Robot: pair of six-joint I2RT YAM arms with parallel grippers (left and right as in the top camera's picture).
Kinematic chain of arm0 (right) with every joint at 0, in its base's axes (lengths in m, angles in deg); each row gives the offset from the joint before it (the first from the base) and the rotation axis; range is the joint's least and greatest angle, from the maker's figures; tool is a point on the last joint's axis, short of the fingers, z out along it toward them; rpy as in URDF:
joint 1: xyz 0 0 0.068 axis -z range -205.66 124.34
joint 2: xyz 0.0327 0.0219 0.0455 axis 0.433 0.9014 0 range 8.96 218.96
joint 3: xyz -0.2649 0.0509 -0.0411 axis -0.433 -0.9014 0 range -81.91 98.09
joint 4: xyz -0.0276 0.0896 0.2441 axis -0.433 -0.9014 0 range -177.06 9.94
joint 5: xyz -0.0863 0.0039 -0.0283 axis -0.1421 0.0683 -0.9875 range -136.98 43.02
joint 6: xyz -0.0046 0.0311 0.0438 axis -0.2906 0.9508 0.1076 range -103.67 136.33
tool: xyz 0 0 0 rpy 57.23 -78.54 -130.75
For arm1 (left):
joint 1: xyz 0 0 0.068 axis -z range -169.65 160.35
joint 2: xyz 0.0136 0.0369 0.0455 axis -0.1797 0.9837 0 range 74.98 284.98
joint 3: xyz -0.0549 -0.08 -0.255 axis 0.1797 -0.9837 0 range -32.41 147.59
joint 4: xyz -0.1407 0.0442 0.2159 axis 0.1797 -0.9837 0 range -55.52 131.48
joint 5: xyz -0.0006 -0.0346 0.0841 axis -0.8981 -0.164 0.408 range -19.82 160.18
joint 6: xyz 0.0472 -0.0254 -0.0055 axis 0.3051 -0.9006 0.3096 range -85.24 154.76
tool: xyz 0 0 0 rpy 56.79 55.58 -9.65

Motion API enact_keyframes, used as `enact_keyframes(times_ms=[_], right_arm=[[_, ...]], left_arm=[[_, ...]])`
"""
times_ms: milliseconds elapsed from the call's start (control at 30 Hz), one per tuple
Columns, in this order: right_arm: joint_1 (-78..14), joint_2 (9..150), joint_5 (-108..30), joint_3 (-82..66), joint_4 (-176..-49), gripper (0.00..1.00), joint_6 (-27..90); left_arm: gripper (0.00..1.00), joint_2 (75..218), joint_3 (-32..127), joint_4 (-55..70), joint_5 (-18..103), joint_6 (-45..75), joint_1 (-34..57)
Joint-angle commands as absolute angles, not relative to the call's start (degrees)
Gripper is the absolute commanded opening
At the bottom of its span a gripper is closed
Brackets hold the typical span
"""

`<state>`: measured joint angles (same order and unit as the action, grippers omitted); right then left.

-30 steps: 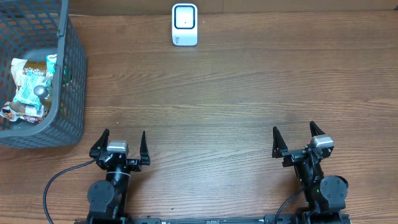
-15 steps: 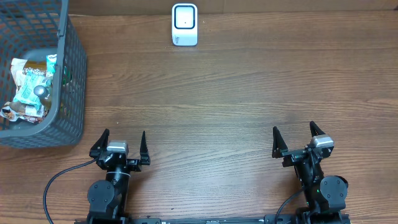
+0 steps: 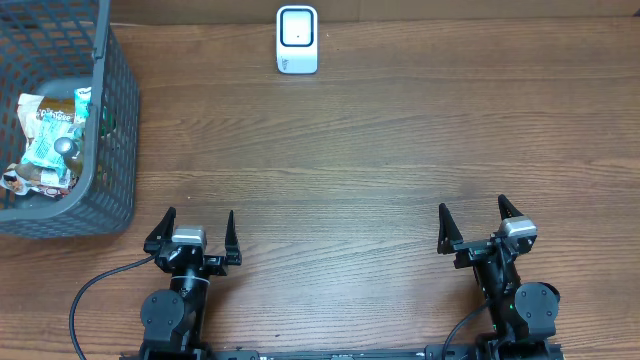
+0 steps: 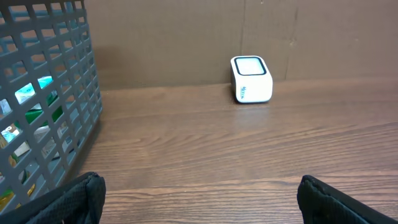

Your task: Scan the item barcode

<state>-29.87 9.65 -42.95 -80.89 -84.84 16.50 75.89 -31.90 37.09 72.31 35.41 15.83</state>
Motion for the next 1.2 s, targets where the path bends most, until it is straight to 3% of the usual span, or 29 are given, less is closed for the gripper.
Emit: enact_keyframes(times_ms=[0, 767, 1000, 1167], right_arm=[[-30.2, 9.1, -43.5, -81.4, -84.7, 1.0, 16.2], [-30.1, 9.1, -43.5, -81.4, -84.7, 1.0, 16.3], [-30.1, 9.1, -43.5, -81.4, -84.7, 1.0, 16.2], [-30.1, 9.1, -43.5, -81.4, -84.7, 1.0, 16.2]], left_arm=[[1.0, 75.2, -32.1, 37.2, 72.0, 36.5, 15.9], [1.0, 75.2, -32.1, 39.7, 71.9, 36.2, 15.9], [1.0, 75.2, -31.7, 60.8, 64.1, 35.7, 15.9], [1.0, 75.2, -31.5, 77.1, 60.6, 28.4, 15.9]])
